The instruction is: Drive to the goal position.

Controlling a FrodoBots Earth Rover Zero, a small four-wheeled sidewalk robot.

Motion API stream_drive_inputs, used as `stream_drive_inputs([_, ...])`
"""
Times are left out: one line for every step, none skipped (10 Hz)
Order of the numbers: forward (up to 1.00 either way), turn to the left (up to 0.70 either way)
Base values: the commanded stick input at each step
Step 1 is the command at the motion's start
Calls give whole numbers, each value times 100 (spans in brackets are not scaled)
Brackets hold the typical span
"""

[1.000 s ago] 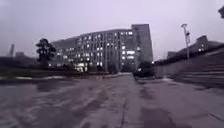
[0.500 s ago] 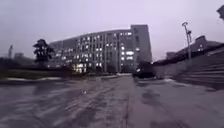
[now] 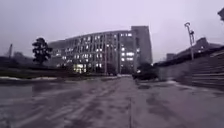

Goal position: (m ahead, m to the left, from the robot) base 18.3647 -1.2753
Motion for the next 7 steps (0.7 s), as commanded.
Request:
stream_drive_inputs([100,0])
stream_drive_inputs([100,0])
stream_drive_inputs([100,0])
stream_drive_inputs([100,0])
stream_drive_inputs([100,0])
stream_drive_inputs([100,0])
stream_drive_inputs([100,0])
